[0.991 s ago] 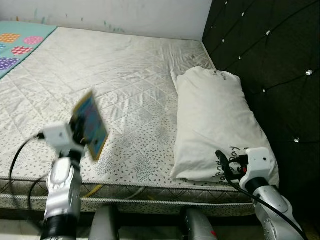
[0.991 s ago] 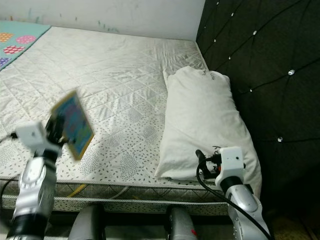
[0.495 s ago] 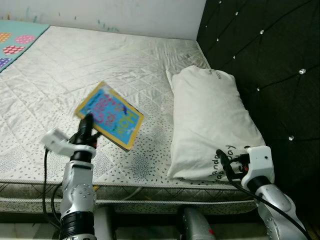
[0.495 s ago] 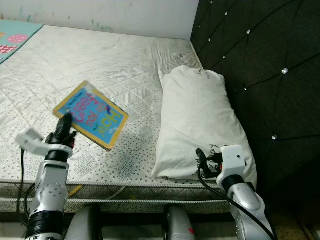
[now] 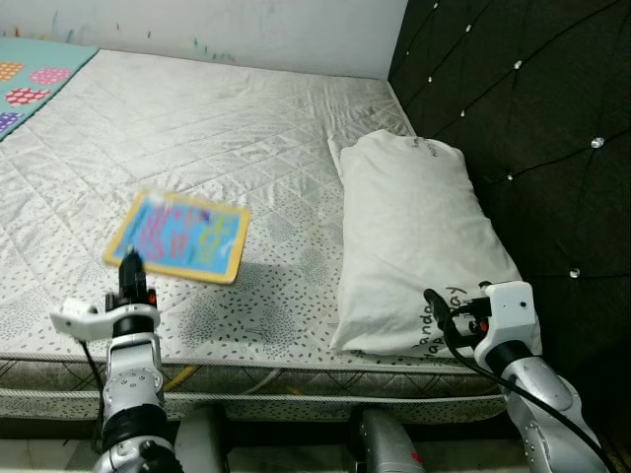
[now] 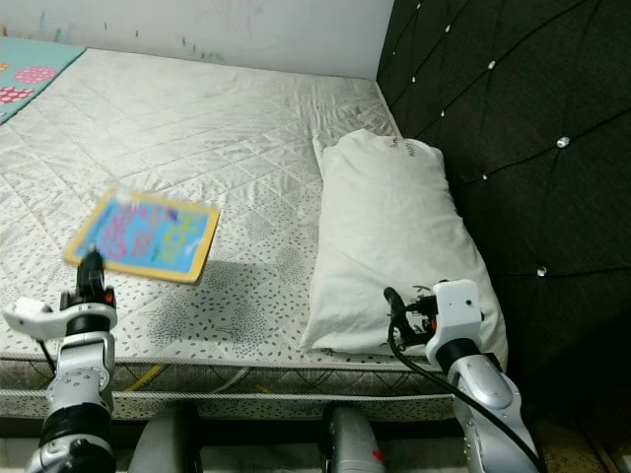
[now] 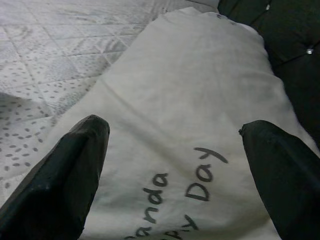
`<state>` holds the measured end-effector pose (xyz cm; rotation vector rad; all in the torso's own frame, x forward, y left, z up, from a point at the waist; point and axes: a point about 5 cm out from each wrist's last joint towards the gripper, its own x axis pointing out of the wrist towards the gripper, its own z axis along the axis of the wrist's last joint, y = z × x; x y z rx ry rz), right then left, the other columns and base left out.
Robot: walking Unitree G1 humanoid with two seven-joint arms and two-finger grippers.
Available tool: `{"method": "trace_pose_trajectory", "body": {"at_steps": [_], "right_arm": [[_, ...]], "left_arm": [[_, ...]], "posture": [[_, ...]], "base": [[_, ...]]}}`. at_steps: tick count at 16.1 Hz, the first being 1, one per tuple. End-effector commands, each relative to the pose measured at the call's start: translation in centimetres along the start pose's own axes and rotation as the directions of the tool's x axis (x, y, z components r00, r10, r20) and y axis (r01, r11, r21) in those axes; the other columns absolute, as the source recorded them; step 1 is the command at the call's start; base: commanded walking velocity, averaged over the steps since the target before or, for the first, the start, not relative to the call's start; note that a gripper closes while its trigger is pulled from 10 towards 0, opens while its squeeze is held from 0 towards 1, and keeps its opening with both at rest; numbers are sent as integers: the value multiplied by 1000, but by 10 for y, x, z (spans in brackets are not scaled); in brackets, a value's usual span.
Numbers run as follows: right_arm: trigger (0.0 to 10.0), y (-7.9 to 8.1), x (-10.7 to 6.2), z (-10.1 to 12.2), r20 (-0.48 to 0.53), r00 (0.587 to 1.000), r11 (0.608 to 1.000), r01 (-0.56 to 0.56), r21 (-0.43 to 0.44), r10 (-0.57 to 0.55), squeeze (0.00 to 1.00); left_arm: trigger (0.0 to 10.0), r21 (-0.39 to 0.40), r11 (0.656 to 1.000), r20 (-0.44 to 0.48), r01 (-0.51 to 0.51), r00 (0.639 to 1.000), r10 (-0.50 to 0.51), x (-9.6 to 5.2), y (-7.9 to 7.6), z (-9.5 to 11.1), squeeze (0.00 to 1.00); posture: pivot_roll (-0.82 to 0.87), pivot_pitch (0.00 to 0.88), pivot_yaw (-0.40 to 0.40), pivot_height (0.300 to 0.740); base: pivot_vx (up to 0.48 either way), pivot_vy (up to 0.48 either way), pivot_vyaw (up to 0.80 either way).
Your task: Clean up the room
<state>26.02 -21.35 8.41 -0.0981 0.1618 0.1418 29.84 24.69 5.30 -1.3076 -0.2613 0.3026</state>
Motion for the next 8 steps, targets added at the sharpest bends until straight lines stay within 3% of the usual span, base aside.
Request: {"method": "trace_pose_trajectory", "body": {"at_steps": [1, 8], "right_arm": [[10000, -12, -4, 1, 4, 1000, 999, 31, -7, -31, 0], [10000, -16, -9, 2, -3, 999, 999, 35, -29, -35, 0]], "left_arm": [[10000, -11, 1000, -26, -7, 1000, 6, 2, -1, -9, 0], [10000, -30, 998, -132, -60, 990, 56, 0, 11, -32, 0]], "posture": [[-239, 0, -98, 601], [-267, 0, -101, 601]], "base": [[0, 0, 0], [0, 0, 0]]}}
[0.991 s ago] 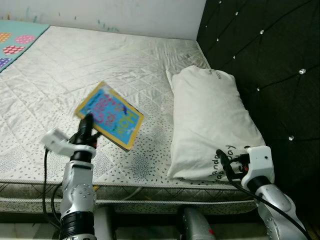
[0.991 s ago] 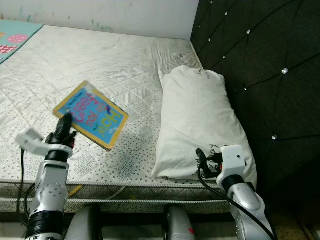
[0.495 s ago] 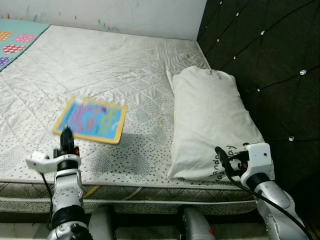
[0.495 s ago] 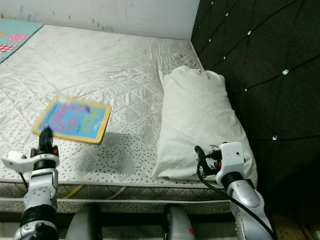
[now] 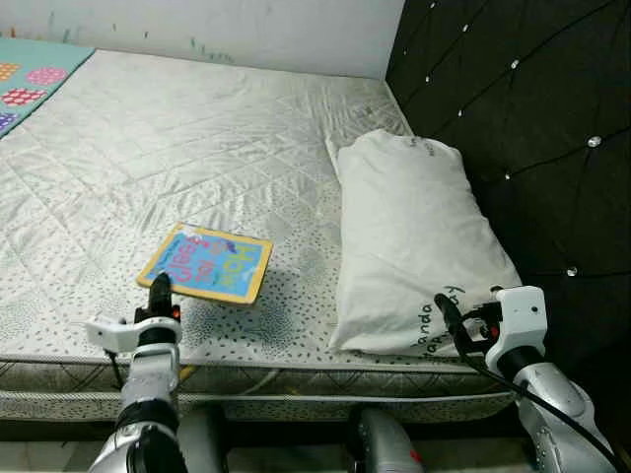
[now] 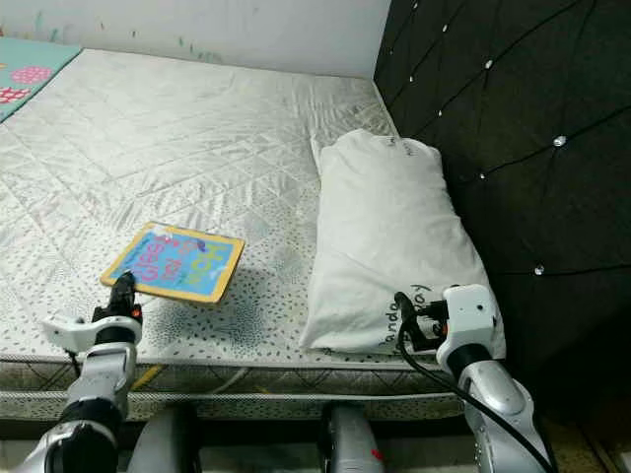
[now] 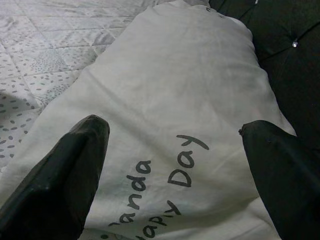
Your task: Clean up the room
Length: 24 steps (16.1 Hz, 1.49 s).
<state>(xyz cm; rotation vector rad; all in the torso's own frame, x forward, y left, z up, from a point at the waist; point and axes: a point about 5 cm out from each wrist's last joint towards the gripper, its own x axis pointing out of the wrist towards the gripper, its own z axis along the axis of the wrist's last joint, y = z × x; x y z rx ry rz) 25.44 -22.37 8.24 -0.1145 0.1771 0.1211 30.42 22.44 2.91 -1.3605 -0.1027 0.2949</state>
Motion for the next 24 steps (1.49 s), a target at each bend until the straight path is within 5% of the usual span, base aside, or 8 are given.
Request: {"method": "trace_pose_trajectory", "body": {"at_steps": [1, 12, 15, 18, 19, 20, 24], "right_arm": [[10000, -9, -4, 6, 15, 1000, 1000, 20, -20, -20, 0], [10000, -10, -8, 8, 14, 999, 999, 30, -20, -29, 0], [10000, -9, -10, 10, 19, 999, 999, 27, -18, -27, 0], [10000, -9, -11, 10, 17, 999, 999, 32, -16, -32, 0], [10000, -9, -11, 11, 18, 999, 999, 34, -16, -33, 0], [10000, -9, -12, 12, 20, 999, 999, 35, -16, -35, 0], [10000, -11, -13, 12, 21, 999, 999, 43, -18, -42, 0]], "left_arm": [[10000, 4, 1000, -26, 1, 1000, -1, 3, -3, -9, 0], [10000, 180, 976, -116, -124, 982, 146, -2, 6, -35, 0], [10000, 412, 890, -136, -197, 952, 273, -6, 15, -36, 0], [10000, 386, 899, -114, -207, 956, 270, -4, 14, -31, 0], [10000, 411, 885, -106, -220, 952, 286, -4, 15, -29, 808], [10000, 431, 871, -96, -234, 948, 302, -5, 16, -27, 1000], [10000, 539, 808, -114, -237, 930, 349, -6, 18, -32, 1000]], "posture": [[-275, 0, -98, 601], [-306, 0, -78, 601], [-324, 0, -68, 601], [-334, 0, -60, 601], [-337, 0, -59, 601], [-341, 0, -57, 601], [-340, 0, -51, 601]], "base": [[0, 0, 0], [0, 0, 0], [0, 0, 0], [0, 0, 0], [0, 0, 0], [0, 0, 0], [0, 0, 0]]}}
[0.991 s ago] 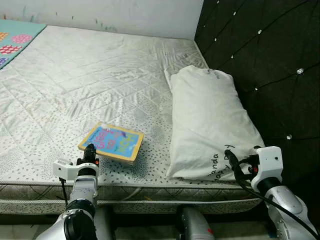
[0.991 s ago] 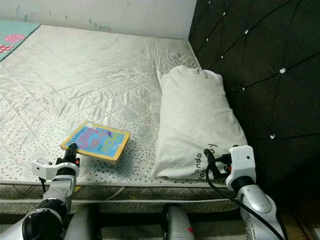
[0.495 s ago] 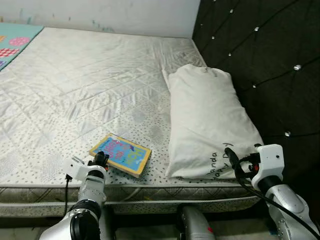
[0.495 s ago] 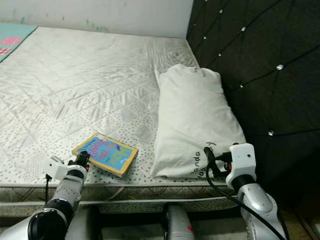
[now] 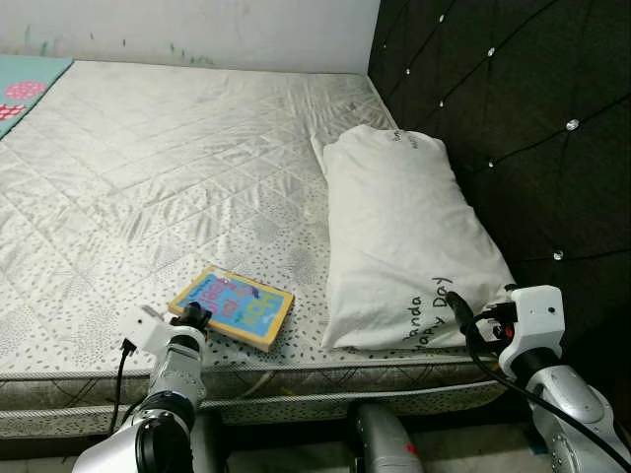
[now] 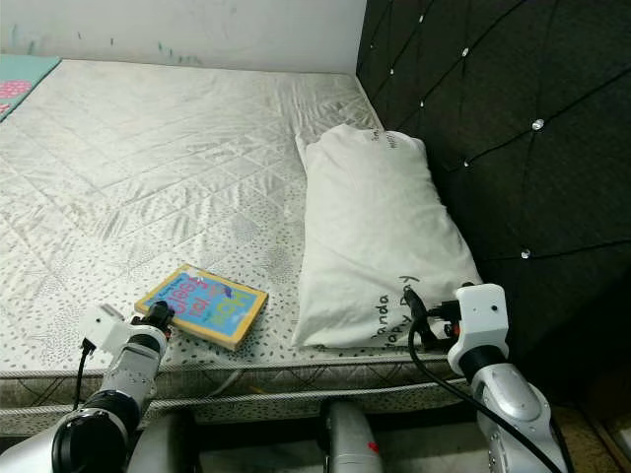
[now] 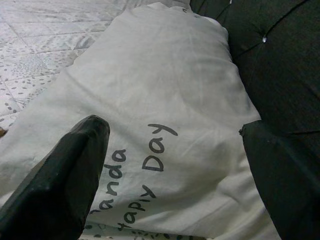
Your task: Clean up the room
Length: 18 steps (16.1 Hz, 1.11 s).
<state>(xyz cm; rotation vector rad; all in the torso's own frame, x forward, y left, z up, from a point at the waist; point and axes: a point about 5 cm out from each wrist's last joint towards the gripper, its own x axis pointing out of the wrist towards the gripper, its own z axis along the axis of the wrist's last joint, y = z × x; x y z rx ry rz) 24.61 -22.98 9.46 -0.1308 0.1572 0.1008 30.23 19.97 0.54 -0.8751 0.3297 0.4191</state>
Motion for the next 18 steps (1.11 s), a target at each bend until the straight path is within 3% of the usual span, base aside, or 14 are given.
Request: {"method": "trace_pose_trajectory", "body": {"at_steps": [1, 5, 7, 10, 12, 15, 17, 18], "right_arm": [[10000, -4, -1, 3, 3, 1000, 1000, 20, -2, -20, 0], [10000, -1, 3, 3, 9, 1000, 1000, 18, 3, -18, 0], [10000, 2, 7, 3, 13, 1000, 1000, 14, 11, -14, 0], [10000, 5, 11, 3, 20, 1000, 1000, 13, 21, -14, 0], [10000, 7, 15, 2, 22, 1000, 1000, 12, 27, -12, 0], [10000, 10, 18, 1, 26, 1000, 999, 12, 35, -13, 0], [10000, 13, 22, -1, 26, 999, 999, 21, 36, -22, 0], [10000, 14, 24, -2, 26, 999, 999, 25, 36, -25, 0]], "left_arm": [[10000, 61, 998, -37, 0, 999, 3, 0, -4, -7, 1000], [10000, 140, 990, -87, -12, 996, 24, -2, -6, -17, 1000], [10000, 218, 975, -124, -30, 991, 59, -3, -2, -22, 1000], [10000, 265, 958, -187, -105, 969, 158, -7, 11, -29, 1000], [10000, 282, 953, -201, -106, 965, 167, -7, 12, -30, 1000], [10000, 285, 954, -194, -98, 968, 157, -4, 4, -26, 1000], [10000, 315, 949, -182, -13, 980, 74, 1, -15, -19, 1000], [10000, 334, 943, -176, 0, 982, 62, 1, -17, -17, 1000]], "posture": [[-336, 0, -51, 601], [-316, 0, -50, 601], [-298, 0, -43, 601], [-278, 0, -37, 601], [-264, 0, -31, 601], [-244, 0, -22, 601], [-214, 0, -2, 601], [-208, 0, 2, 601]], "base": [[0, 0, 0], [0, 0, 0], [0, 0, 0], [0, 0, 0], [0, 0, 0], [0, 0, 0], [0, 0, 0], [0, 0, 0]]}}
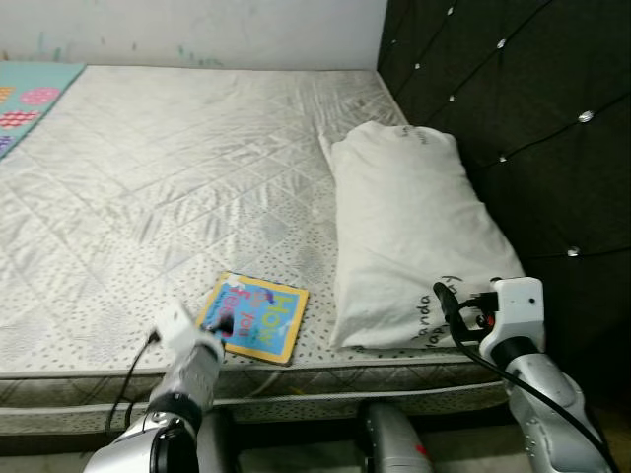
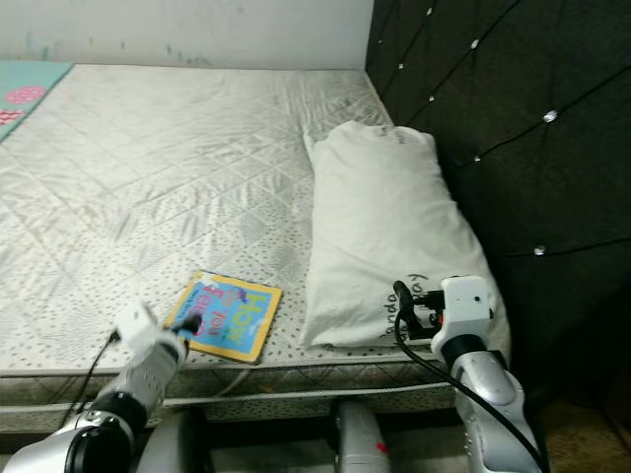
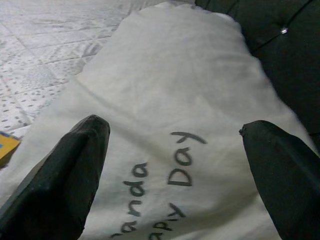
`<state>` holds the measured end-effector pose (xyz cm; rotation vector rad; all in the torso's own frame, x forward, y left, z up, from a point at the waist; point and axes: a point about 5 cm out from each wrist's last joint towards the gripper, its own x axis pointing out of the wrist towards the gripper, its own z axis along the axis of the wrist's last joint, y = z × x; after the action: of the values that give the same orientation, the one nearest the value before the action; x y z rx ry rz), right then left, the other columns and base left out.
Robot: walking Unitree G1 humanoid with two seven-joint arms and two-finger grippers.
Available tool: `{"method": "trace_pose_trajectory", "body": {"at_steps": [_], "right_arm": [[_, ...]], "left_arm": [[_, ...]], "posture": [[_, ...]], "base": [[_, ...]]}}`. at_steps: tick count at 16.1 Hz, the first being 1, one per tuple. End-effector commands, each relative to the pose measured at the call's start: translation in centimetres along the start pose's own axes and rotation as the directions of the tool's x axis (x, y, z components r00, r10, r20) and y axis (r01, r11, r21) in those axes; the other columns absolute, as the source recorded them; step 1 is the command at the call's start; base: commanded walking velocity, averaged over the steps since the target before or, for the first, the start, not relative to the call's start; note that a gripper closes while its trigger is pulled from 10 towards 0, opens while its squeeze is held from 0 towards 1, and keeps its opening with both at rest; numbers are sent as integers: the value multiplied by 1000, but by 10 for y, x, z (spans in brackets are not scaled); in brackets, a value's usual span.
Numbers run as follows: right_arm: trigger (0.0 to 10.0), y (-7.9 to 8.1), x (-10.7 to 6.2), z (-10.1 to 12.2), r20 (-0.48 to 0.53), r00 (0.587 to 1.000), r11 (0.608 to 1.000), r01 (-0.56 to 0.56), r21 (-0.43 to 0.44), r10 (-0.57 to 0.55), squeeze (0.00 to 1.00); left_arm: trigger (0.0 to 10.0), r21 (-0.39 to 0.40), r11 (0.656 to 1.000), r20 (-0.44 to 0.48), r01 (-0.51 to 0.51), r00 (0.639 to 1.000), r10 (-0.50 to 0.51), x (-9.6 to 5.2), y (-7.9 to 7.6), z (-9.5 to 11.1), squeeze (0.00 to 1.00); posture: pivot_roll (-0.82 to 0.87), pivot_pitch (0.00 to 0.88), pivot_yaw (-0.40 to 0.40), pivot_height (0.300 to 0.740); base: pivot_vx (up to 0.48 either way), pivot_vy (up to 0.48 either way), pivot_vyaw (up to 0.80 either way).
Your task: Clean up the room
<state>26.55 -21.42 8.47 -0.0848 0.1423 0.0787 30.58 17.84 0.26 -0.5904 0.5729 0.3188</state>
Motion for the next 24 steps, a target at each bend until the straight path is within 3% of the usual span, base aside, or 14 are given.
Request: {"method": "trace_pose_trajectory", "body": {"at_steps": [1, 4, 7, 10, 12, 13, 14, 19, 24], "right_arm": [[10000, 1, 5, 3, 16, 1000, 1000, 14, 9, -14, 0], [10000, 12, 13, 2, 10, 1000, 1000, -12, 19, 12, 0], [10000, 18, 16, -2, 2, 1000, 1000, -27, 10, 27, 0], [10000, 15, 16, -4, -10, 1000, 1000, -19, 14, 19, 0], [10000, 7, 15, -7, -20, 1000, 1000, 17, -17, -17, 0], [10000, 5, 14, -8, -21, 999, 999, 26, -18, -26, 0], [10000, 5, 13, -9, -24, 999, 999, 27, -19, -28, 0], [10000, -4, 6, -16, -47, 997, 997, 56, -49, -58, 0], [10000, -8, 2, -18, -57, 996, 997, 62, -45, -64, 0]], "left_arm": [[10000, 69, 997, 34, 43, 998, -45, -1, -5, 8, 1000], [10000, 234, 971, 176, 47, 980, -89, -28, 11, 17, 1000], [10000, 213, 976, 204, -30, 979, -14, -51, 34, 14, 1000], [10000, 165, 981, 138, -103, 987, 80, -54, 55, 9, 1000], [10000, 236, 956, 132, -173, 981, 145, -48, 61, 16, 1000], [10000, 249, 949, 131, -192, 978, 163, -45, 64, 19, 682], [10000, 243, 949, 125, -201, 977, 175, -41, 68, 22, 0], [10000, 253, 925, 174, -284, 954, 245, -25, 80, 50, 0], [10000, 230, 909, 182, -349, 932, 312, -20, 89, 59, 0]], "posture": [[-201, 0, 5, 601], [-148, 0, 10, 601], [-129, 0, 3, 601], [-135, 0, -1, 601], [-143, 0, 4, 601], [-143, 0, 6, 601], [-147, 0, 6, 601], [-159, 0, -10, 601], [-177, 0, -7, 601]], "base": [[0, 0, 0], [0, 0, 0], [0, 0, 0], [0, 0, 0], [0, 0, 0], [0, 0, 0], [0, 0, 0], [0, 0, 0], [0, 0, 0]]}}
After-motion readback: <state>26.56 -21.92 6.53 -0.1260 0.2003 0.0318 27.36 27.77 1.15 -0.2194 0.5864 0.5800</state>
